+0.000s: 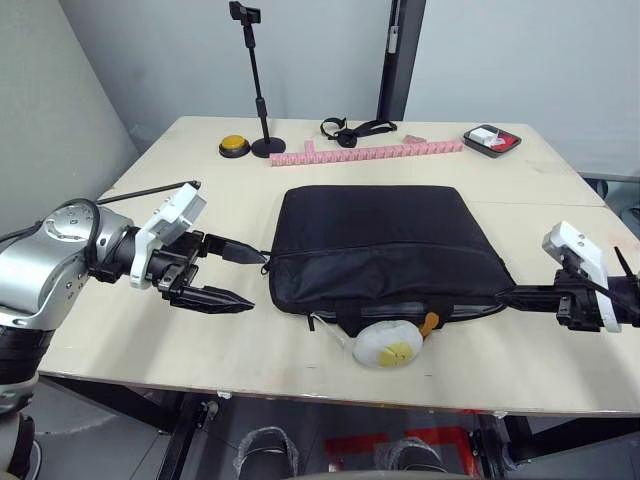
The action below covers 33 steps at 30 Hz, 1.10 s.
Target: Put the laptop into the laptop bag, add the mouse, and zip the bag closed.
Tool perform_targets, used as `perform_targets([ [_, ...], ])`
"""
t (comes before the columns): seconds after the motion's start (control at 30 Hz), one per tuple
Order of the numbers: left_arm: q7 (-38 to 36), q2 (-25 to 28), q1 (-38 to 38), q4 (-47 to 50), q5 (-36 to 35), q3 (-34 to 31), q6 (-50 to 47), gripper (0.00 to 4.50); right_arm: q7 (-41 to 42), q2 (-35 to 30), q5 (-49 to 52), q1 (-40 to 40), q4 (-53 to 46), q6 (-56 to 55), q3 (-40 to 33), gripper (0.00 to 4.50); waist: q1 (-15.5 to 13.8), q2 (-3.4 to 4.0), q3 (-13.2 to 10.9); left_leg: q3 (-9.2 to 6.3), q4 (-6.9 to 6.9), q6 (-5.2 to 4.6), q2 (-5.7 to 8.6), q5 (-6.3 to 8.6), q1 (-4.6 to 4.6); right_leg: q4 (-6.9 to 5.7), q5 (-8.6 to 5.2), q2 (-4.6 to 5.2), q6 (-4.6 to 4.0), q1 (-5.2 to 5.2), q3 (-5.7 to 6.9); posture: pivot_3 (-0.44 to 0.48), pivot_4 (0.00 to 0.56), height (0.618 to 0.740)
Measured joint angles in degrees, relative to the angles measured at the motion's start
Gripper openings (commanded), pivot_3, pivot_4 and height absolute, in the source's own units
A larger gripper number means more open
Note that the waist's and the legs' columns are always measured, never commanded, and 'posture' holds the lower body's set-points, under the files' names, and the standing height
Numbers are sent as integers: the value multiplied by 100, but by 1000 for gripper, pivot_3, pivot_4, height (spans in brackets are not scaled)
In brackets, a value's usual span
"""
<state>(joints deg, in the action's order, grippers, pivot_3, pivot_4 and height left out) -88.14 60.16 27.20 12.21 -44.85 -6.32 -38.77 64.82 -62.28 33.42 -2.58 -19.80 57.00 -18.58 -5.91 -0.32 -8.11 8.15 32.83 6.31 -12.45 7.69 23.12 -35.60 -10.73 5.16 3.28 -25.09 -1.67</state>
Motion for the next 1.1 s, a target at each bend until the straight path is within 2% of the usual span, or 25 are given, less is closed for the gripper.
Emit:
perform_targets([
  [0.23, 110, 5, 306, 94, -440, -185, -285, 3652, -235, 323, -176, -485, 376, -447, 904, 0, 28, 0, 0, -1, 12, 0, 0, 0, 0, -16, 0, 2, 0, -1, -1, 0, 150, 739],
  [0.47, 147, 4, 281, 118, -447, -184, -287, 3652, -448, 728, -494, -730, 665, -775, 1664, 0, 28, 0, 0, -4, 15, 0, 1, 0, 3, -17, 0, 1, 0, -1, 1, 0, 150, 739],
  [0.7, 179, -10, 218, 113, -445, -184, -269, 3652, -596, 967, -606, -802, 678, -978, 1767, 0, 40, 0, 0, -4, 19, -1, 0, 0, 0, -24, 0, 1, 0, 1, 0, 0, 150, 739],
  [0.93, 146, -26, 204, 77, -377, -151, -191, 3652, -622, 1346, -8, -863, 287, -558, 1747, 0, 41, 0, 1, -4, 24, 0, -1, -1, -1, -30, 0, 0, 0, 1, -1, 0, 150, 739],
  [1.1, 138, -96, 252, -22, -306, -142, -128, 3652, -669, 1371, 264, -989, 218, -370, 1716, 0, 31, 0, 1, -6, 31, 0, -1, -1, -1, -38, 0, 1, -1, 1, -1, 0, 150, 739],
])
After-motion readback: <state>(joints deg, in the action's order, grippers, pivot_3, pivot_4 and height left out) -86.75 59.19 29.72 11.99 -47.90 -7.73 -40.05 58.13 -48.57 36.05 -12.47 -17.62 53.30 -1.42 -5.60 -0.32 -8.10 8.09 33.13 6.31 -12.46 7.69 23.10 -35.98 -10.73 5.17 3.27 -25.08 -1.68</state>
